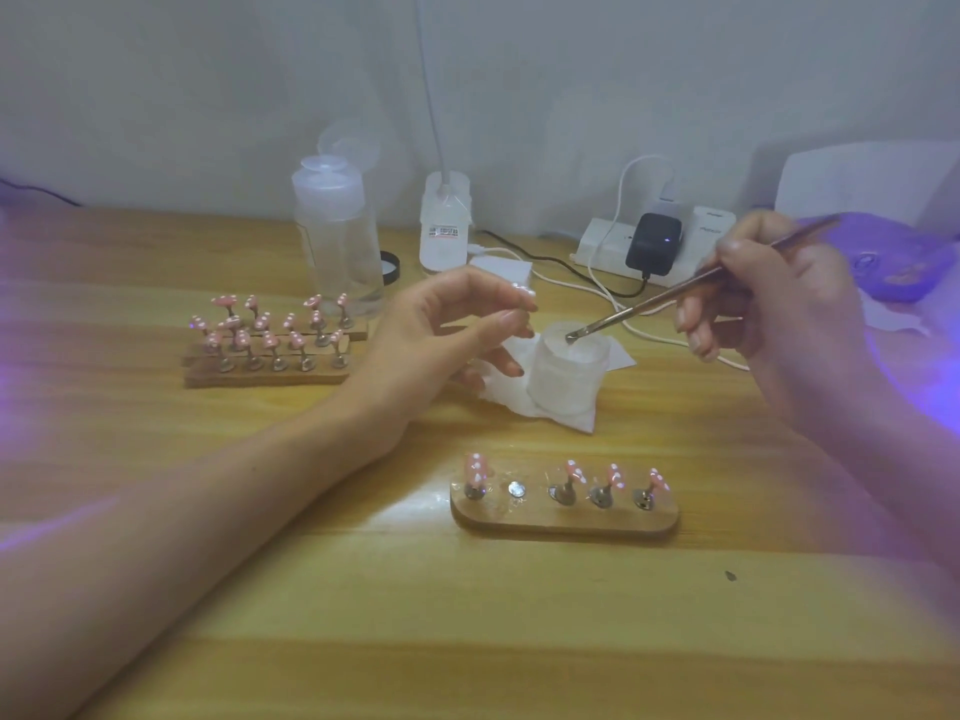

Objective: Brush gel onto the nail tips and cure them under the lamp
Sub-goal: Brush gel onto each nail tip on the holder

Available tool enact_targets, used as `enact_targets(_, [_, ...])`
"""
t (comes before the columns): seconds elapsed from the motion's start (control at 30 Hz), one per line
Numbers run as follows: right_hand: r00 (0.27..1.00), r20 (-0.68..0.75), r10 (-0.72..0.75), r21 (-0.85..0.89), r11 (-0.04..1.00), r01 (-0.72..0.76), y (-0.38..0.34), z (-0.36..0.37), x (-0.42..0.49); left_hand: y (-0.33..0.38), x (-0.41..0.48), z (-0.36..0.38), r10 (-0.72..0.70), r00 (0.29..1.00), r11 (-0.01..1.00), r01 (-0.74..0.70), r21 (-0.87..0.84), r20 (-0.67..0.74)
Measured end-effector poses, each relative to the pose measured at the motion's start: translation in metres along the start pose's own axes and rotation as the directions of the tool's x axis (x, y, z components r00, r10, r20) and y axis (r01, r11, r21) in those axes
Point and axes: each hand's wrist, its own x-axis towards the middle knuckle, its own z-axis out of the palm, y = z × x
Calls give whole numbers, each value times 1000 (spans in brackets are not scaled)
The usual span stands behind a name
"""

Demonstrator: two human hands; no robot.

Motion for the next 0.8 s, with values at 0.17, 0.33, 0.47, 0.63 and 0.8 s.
enact_targets(0.17, [998,-66,22,109,994,-15,17,1,-9,-4,0,1,32,998,999,-32,9,-56])
enact_targets(0.33, [975,-128,184,275,951,-143,30,2,-16,-6,-1,3,104,992,974,-86,208,-77])
enact_targets(0.47, [953,-132,274,347,913,-215,32,-2,-14,-8,-2,2,116,992,958,-100,269,-43])
enact_targets(0.63, [963,-84,254,339,917,-212,30,1,-15,-8,-3,3,99,995,944,-91,316,-11])
enact_targets(0.8, [979,-12,203,286,939,-191,29,4,-16,-7,-4,5,80,997,937,-75,341,1])
